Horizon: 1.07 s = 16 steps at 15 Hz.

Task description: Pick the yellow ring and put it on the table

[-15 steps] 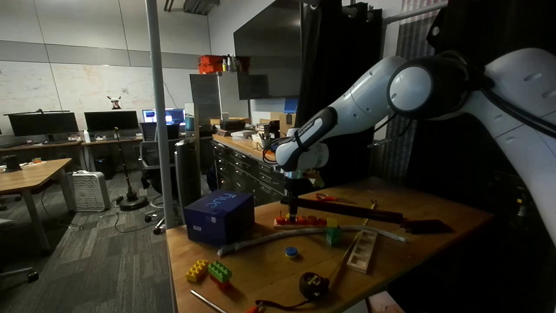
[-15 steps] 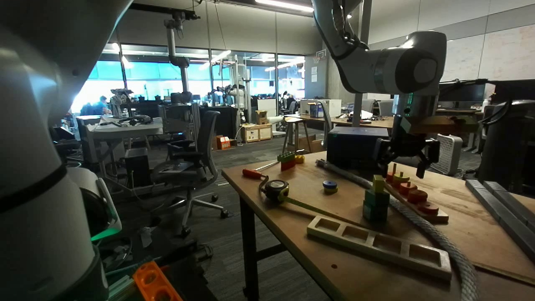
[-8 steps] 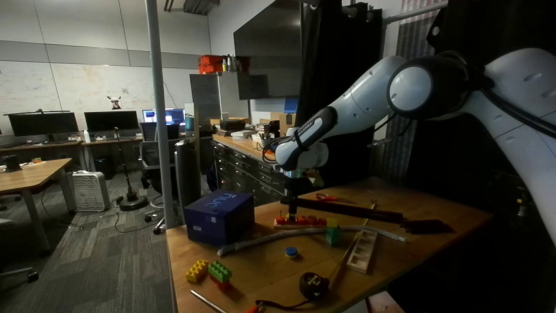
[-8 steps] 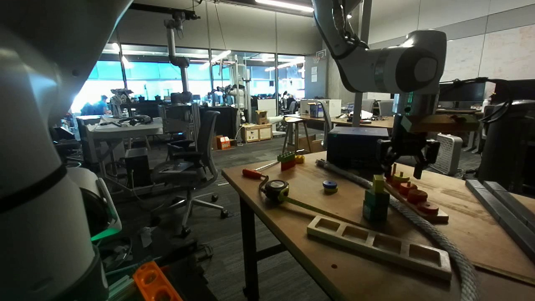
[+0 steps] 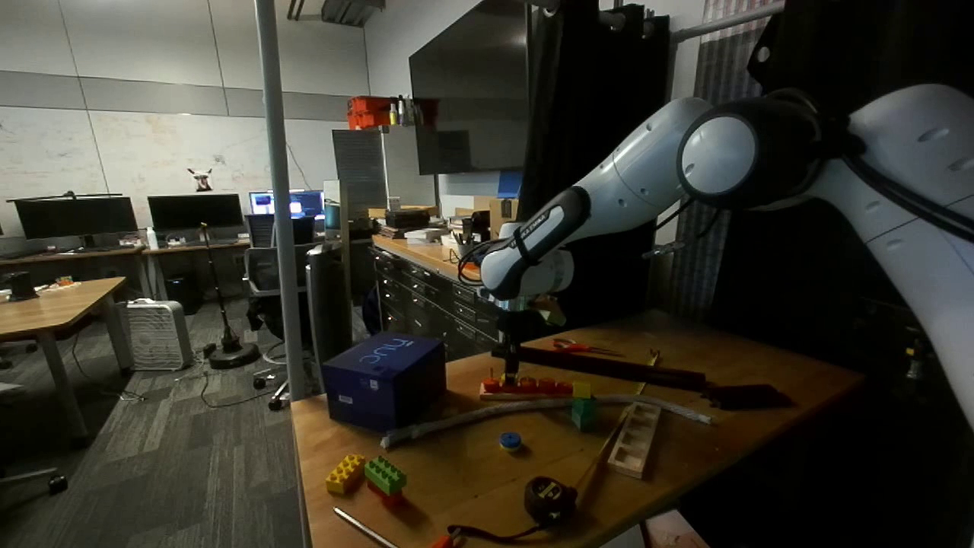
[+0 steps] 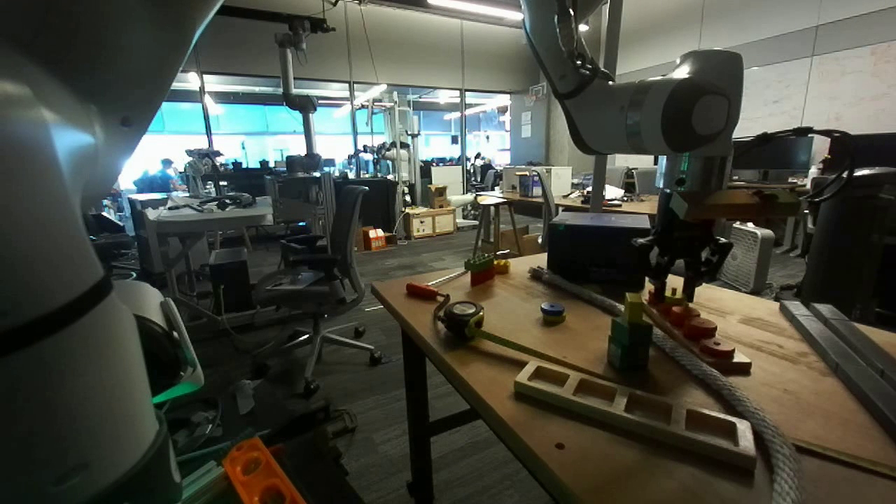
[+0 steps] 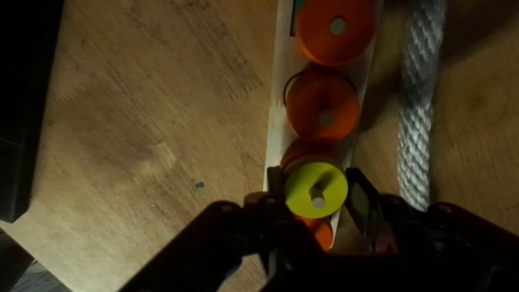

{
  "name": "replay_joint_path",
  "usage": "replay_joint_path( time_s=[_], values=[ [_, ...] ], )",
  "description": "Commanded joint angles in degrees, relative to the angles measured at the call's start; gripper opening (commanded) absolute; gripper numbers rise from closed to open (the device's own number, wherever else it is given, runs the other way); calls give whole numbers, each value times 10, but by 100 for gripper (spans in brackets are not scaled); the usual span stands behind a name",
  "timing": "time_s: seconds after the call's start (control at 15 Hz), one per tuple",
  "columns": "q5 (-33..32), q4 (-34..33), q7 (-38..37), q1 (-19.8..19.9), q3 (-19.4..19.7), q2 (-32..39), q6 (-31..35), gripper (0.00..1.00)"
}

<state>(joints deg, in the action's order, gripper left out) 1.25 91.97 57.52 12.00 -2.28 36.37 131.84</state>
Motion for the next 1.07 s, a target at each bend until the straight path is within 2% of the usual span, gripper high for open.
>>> replay_joint_path(
  time_s=[0.0,0.53,1.0],
  values=[
    [-27,-5,-45,-20,15,-4,-2,23],
    [-88,5,-133,-45,23,-19,-10,23],
    [-45,6,-72,4,-6,-23,-14,23]
  ],
)
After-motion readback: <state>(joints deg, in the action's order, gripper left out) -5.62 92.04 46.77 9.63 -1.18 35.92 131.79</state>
